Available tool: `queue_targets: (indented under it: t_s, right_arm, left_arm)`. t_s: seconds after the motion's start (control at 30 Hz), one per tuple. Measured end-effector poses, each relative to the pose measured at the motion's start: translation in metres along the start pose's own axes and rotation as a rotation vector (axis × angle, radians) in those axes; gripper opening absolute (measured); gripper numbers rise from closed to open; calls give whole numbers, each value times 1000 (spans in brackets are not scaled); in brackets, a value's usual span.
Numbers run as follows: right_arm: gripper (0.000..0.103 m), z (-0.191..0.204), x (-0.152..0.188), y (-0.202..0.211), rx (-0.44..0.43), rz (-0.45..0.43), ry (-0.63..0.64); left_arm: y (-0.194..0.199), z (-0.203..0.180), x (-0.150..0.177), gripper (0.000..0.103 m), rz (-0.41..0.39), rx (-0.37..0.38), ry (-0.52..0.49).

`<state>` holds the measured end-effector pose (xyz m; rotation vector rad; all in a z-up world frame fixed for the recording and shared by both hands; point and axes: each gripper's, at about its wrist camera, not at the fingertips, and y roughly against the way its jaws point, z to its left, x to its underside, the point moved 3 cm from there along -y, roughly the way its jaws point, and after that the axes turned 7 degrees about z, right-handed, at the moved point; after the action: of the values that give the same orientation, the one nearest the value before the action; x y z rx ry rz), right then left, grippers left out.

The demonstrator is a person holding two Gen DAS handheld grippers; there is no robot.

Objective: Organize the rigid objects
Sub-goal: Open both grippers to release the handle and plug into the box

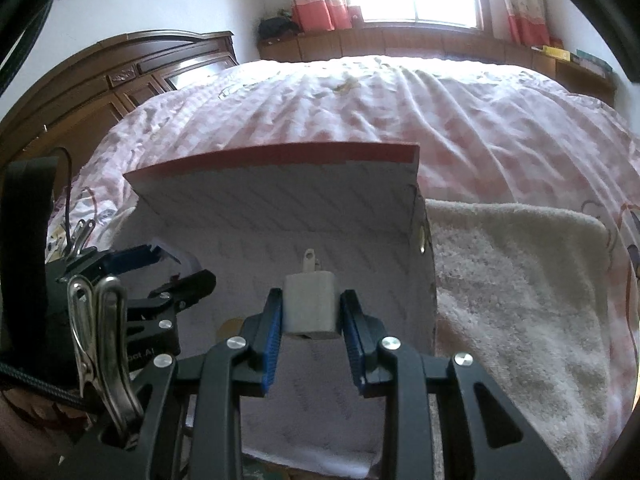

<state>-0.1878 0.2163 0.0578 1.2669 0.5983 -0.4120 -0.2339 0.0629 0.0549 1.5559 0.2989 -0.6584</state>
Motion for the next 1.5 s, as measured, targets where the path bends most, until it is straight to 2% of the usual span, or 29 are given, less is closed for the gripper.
queue_targets:
  t_s: [0.37, 0.5, 0.63, 1.03, 1.5]
  right_arm:
    - [30, -2, 1, -10, 9, 10, -1]
    - [40, -3, 2, -10, 4, 11, -12]
    - [49, -1, 3, -8, 11, 8, -6]
    - [51, 1, 6, 1, 9, -1, 6]
    - [52, 6, 20, 23, -19, -21, -13]
  left_arm:
    - [-10, -3, -4, 74, 18, -13, -14]
    - [-14, -2, -3, 74, 50, -16, 1]
    - [-12, -3, -3, 74, 37, -19, 2]
    - [-8, -3, 0, 74, 35, -25, 1]
    - [18, -1, 8, 74, 4, 6, 28]
